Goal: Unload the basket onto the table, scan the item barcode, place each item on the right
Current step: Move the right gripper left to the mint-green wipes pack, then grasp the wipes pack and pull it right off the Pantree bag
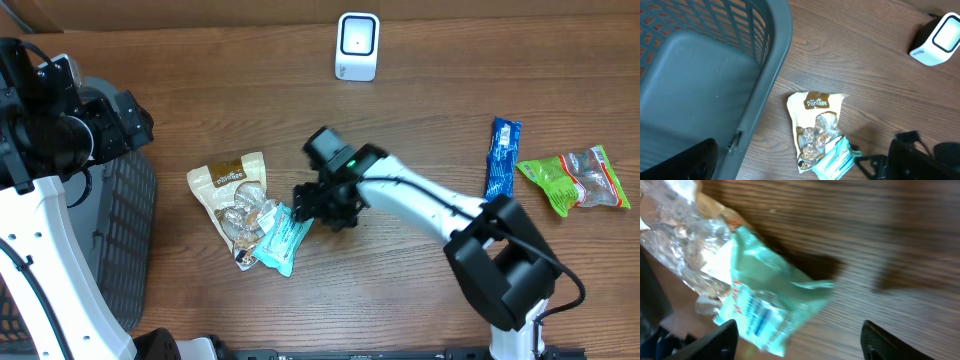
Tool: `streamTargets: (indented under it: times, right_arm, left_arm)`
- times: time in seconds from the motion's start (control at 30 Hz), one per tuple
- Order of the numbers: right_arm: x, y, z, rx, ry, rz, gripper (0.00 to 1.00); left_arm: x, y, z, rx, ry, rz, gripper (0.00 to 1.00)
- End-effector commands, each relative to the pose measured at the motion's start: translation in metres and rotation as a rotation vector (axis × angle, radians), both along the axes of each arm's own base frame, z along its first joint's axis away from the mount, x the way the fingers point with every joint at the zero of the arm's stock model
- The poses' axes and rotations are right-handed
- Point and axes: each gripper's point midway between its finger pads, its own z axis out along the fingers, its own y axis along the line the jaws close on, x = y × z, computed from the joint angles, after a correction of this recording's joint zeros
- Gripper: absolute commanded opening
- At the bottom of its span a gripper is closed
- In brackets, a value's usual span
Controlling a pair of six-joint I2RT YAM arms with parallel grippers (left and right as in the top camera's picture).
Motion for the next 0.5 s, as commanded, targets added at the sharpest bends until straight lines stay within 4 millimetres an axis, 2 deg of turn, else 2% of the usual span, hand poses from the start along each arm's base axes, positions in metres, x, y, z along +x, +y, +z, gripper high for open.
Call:
streamTargets:
  times: [0.0,0.1,0.27,0.37,0.47]
  right_arm:
    - [0.008,0.004,-0.011,-0.098,-0.092,-0.114,0.77]
    - [0.011,0.014,-0.014,-0.129,-0.169,-0.163,0.76]
    - [0.006,0.032,-0.025,-0.153,-0.26,-0.133,0.75]
    - [0.003,0.028,-0.032,-0.189,-0.269,-0.124,0.7]
    - [0.005,0.017,-0.035,-0.221,-0.255,-0.132,0.6]
  left_arm:
    - [-0.001,-0.001,0.009,-0.005,-0.031,0.012,0.99]
    - [-0.001,-0.001,0.009,-0.005,-0.031,0.012,0.99]
    - [-0.001,-0.001,0.009,-0.005,-0.031,0.012,1.0]
    - [-0.001,-0.001,0.009,-0.005,-0.031,0.012,1.0]
    - [-0.001,-0.001,0.009,-0.005,-0.031,0.012,0.99]
